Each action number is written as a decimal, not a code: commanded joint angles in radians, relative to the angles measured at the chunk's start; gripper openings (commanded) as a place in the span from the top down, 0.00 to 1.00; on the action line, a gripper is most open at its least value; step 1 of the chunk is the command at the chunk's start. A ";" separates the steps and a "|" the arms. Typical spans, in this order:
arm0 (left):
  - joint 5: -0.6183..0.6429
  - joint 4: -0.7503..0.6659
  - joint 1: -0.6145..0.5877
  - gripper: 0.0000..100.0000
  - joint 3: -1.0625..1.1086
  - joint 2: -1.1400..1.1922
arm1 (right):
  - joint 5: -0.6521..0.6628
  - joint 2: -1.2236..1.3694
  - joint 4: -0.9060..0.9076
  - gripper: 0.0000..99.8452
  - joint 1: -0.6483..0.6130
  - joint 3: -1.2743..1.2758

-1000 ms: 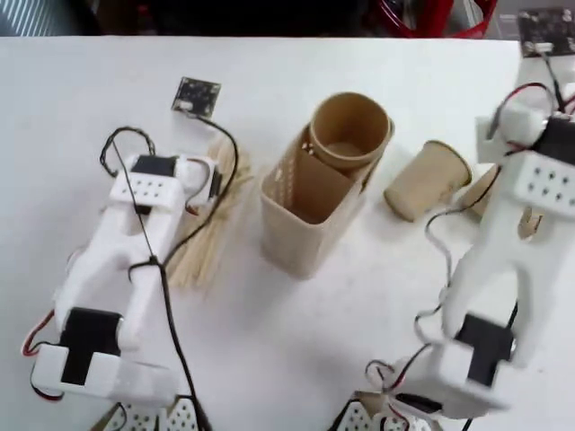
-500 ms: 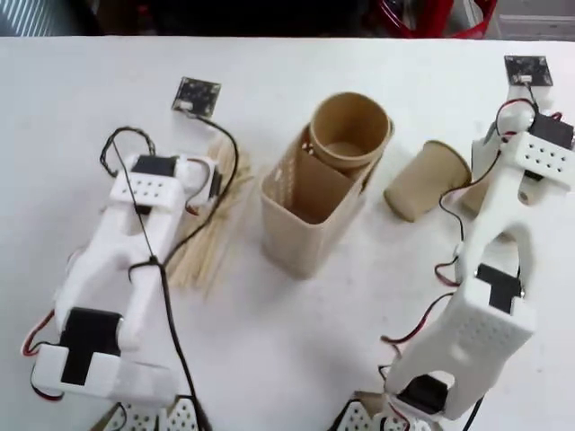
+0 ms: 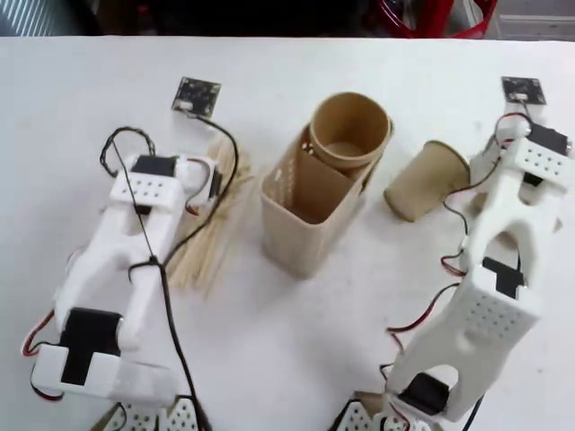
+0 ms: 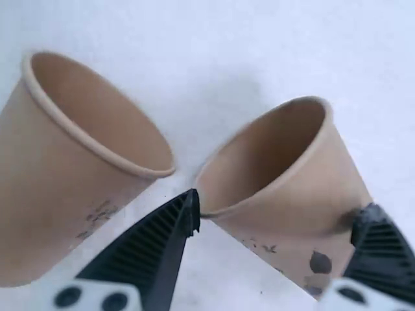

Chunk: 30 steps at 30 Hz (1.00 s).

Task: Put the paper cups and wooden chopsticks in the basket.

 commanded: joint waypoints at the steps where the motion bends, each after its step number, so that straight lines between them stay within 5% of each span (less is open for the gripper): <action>1: 0.011 -0.015 0.013 0.88 -0.005 -0.033 | -0.003 -0.012 -0.008 0.63 0.045 -0.026; 16: 0.011 -0.023 0.022 0.88 0.015 -0.035 | -0.012 -0.018 0.076 0.63 0.259 -0.034; 25: 0.011 -0.023 0.022 0.88 0.018 -0.035 | -0.011 -0.062 0.076 0.75 0.263 -0.037; 30: 0.011 -0.023 0.022 0.88 0.018 -0.035 | -0.005 -0.077 0.076 0.73 0.271 -0.035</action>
